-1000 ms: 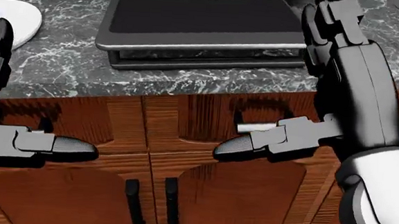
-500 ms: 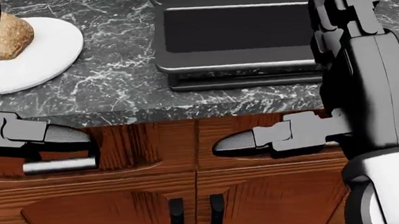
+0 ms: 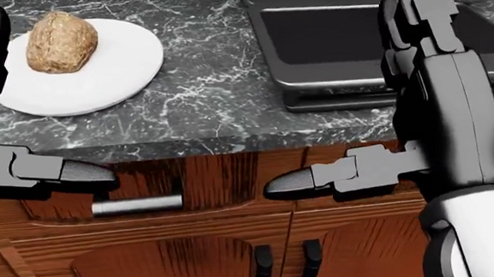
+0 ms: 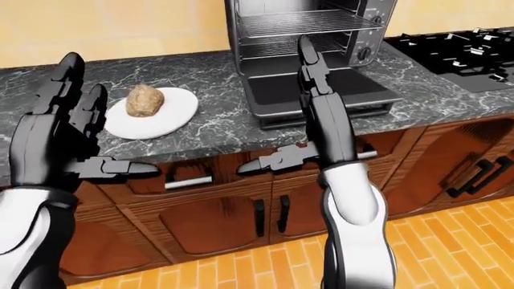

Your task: Place the bread on the top rack of the toaster oven.

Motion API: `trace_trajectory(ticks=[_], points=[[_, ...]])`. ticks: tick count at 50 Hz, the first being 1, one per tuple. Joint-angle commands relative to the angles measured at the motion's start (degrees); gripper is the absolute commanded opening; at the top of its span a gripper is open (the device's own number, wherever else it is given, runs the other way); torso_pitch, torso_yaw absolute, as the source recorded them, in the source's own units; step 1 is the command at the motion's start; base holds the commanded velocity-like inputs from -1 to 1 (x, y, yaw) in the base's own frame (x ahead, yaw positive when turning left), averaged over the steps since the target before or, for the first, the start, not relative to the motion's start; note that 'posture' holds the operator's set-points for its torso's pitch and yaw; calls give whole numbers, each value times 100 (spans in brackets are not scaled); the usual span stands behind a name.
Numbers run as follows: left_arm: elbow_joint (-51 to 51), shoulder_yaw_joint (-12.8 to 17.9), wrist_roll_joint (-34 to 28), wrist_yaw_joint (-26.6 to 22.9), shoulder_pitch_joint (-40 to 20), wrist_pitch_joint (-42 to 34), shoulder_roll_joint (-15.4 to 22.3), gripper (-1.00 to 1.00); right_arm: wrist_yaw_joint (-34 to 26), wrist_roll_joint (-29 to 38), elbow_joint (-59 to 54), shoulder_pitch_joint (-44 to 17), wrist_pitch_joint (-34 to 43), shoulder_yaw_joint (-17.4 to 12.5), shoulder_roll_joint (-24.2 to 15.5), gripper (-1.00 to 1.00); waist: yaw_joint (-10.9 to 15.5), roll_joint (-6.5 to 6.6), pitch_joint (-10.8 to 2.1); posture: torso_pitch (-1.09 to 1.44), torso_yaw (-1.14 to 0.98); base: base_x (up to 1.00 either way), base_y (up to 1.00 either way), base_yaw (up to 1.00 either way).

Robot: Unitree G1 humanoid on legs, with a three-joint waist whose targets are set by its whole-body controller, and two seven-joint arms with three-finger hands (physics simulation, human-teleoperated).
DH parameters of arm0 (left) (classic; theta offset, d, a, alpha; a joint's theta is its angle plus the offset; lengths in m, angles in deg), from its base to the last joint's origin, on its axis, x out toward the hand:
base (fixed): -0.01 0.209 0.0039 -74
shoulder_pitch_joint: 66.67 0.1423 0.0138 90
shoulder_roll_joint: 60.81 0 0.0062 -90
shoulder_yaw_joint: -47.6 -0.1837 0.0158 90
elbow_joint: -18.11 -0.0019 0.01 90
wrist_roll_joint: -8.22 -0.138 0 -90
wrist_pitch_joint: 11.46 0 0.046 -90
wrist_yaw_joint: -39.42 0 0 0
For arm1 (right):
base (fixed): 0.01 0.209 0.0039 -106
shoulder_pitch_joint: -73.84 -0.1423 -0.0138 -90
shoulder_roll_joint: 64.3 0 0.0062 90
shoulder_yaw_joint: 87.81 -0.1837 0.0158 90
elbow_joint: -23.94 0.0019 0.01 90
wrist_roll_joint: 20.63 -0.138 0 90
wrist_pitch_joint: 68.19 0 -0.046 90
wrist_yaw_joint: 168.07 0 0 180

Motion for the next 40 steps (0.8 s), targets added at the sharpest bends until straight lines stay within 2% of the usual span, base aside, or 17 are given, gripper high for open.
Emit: trace_trajectory(ticks=[1,5,7,8,9,16,18,20,21,22,24,28,30,31,32,33,40], points=[[193,76,-81,55,-181,163,71,100,-31,4,202,-201,-241,57,-10,100,40,7,-124,0,0,0,26,0],[216,80,-89,52,-284,57,84,100,-31,-56,203,-236,-244,-8,22,100,12,280,-22,0,0,2,26,0],[243,82,-89,46,-284,36,88,100,-23,-55,216,-222,-248,18,15,100,15,771,-143,0,0,2,27,0],[250,86,-97,44,-274,35,91,100,-24,-65,234,-225,-230,4,14,100,48,515,-79,0,0,2,27,0],[282,97,-95,44,-301,-10,101,100,-27,-64,261,-224,-206,5,2,100,27,563,-39,0,0,2,27,0],[297,98,-125,33,-259,21,94,100,-36,-40,286,-159,-256,41,2,100,22,170,-6,0,0,2,26,0],[279,59,-150,31,-222,71,73,100,-53,-32,317,-146,-245,48,5,100,22,6,-6,0,0,2,27,0],[274,79,-156,20,-221,80,77,100,-71,-21,366,-144,-203,45,-6,100,22,-317,-101,0,0,1,26,0],[240,64,-165,21,-192,134,56,100,-65,-17,344,-126,-238,55,6,100,-36,-51,-48,0,0,2,26,0],[216,31,-179,20,-165,182,38,100,-61,-12,329,-120,-259,73,20,100,21,-156,-68,0,0,2,26,0],[184,28,-198,8,-157,218,35,100,-71,-11,317,-127,-280,69,28,100,20,-165,-118,0,0,5,20,0],[155,6,-225,-5,-131,271,5,100,-112,64,319,-106,-313,112,36,100,-24,251,129,0,0,21,14,0],[158,17,-230,-20,-143,264,4,100,-138,104,341,-114,-292,128,37,100,-59,528,75,0,0,30,17,0],[156,33,-234,-22,-147,263,9,100,-149,110,343,-119,-292,120,40,100,-45,789,-27,0,0,30,18,0],[157,26,-236,-21,-139,270,2,100,-170,120,353,-110,-308,144,40,100,2,578,86,0,0,32,17,0],[152,15,-240,-19,-135,280,-5,100,-171,112,360,-120,-299,134,67,100,-44,603,123,0,0,38,18,0],[195,25,-243,-34,-202,184,17,100,-234,119,395,-196,-241,112,46,100,62,262,82,0,0,40,17,0]])
